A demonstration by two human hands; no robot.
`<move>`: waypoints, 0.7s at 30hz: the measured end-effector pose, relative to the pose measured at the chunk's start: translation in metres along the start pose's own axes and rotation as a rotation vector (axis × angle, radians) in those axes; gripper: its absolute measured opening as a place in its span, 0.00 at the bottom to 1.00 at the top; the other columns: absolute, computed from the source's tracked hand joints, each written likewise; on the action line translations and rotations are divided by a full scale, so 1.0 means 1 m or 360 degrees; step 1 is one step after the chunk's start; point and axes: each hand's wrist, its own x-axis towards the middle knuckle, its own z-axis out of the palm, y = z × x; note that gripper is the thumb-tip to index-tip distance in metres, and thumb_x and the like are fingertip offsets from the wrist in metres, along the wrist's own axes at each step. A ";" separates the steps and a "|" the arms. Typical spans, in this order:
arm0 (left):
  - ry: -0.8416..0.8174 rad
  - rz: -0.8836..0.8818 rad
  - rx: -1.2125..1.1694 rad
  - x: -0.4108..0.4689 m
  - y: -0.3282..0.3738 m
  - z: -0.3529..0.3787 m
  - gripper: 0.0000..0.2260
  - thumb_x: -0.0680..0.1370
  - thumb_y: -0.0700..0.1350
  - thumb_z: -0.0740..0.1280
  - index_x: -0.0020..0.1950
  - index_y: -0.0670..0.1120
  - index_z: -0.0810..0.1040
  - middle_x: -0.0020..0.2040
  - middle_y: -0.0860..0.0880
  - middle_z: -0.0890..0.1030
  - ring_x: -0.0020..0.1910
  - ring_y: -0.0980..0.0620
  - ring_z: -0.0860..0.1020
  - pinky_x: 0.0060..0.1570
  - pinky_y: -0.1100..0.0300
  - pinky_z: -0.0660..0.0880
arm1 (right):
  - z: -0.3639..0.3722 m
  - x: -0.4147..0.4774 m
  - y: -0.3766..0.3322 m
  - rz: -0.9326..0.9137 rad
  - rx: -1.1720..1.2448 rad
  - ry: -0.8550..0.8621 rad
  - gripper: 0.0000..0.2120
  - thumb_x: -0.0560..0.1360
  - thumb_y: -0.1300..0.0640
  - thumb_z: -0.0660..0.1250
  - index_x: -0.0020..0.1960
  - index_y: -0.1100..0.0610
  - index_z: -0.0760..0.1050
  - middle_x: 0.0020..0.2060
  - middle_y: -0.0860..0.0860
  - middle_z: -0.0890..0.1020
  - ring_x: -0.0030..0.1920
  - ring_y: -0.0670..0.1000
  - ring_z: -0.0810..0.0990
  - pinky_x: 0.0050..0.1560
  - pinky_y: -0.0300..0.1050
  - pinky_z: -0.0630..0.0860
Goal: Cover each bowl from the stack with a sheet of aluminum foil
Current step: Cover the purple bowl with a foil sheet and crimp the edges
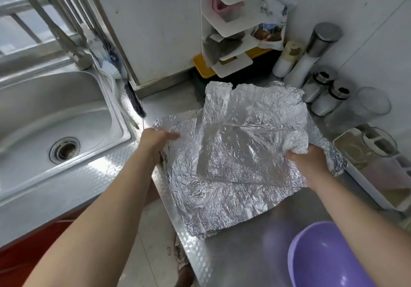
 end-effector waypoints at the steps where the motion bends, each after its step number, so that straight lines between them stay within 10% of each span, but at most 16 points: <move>1: -0.0055 0.0041 0.0015 -0.004 -0.002 0.001 0.21 0.70 0.37 0.76 0.58 0.31 0.75 0.56 0.44 0.78 0.56 0.43 0.75 0.62 0.48 0.72 | 0.000 -0.002 0.000 -0.0004 0.0034 -0.0024 0.06 0.73 0.63 0.72 0.49 0.57 0.77 0.44 0.52 0.80 0.46 0.52 0.78 0.47 0.43 0.70; 3: -0.0057 0.0273 -0.0012 -0.014 -0.007 0.000 0.07 0.71 0.32 0.73 0.47 0.38 0.79 0.44 0.45 0.80 0.46 0.47 0.77 0.47 0.57 0.76 | 0.000 -0.004 -0.001 -0.0047 0.0095 -0.0088 0.07 0.73 0.63 0.72 0.50 0.56 0.78 0.44 0.51 0.81 0.45 0.51 0.79 0.49 0.43 0.70; 6: 0.0090 0.0603 -0.0199 -0.021 -0.008 -0.006 0.11 0.73 0.30 0.70 0.40 0.46 0.78 0.34 0.48 0.77 0.35 0.53 0.74 0.32 0.67 0.72 | 0.001 -0.006 -0.005 -0.0085 0.0239 -0.0177 0.09 0.72 0.66 0.72 0.50 0.57 0.79 0.44 0.51 0.82 0.45 0.51 0.80 0.50 0.43 0.73; 13: 0.0395 0.0786 -0.0482 -0.002 0.013 -0.030 0.09 0.73 0.32 0.70 0.49 0.42 0.79 0.40 0.50 0.80 0.37 0.58 0.77 0.39 0.65 0.74 | 0.021 -0.014 -0.028 -0.0157 0.0275 -0.0403 0.11 0.70 0.68 0.73 0.46 0.55 0.79 0.45 0.51 0.83 0.43 0.47 0.81 0.49 0.41 0.74; 17: 0.0373 0.0695 -0.0433 0.000 0.022 -0.025 0.27 0.72 0.32 0.71 0.69 0.44 0.70 0.59 0.49 0.76 0.40 0.62 0.80 0.38 0.67 0.77 | 0.038 -0.022 -0.036 -0.0229 0.0038 -0.0371 0.11 0.72 0.66 0.72 0.50 0.55 0.76 0.46 0.50 0.80 0.46 0.49 0.78 0.49 0.39 0.69; 21: 0.0741 0.0852 -0.0003 -0.023 0.000 -0.024 0.36 0.70 0.39 0.74 0.74 0.52 0.61 0.68 0.47 0.69 0.63 0.50 0.71 0.62 0.49 0.74 | 0.044 -0.026 -0.037 -0.0260 -0.0074 -0.0272 0.13 0.71 0.65 0.73 0.55 0.60 0.78 0.47 0.50 0.79 0.48 0.49 0.77 0.48 0.36 0.67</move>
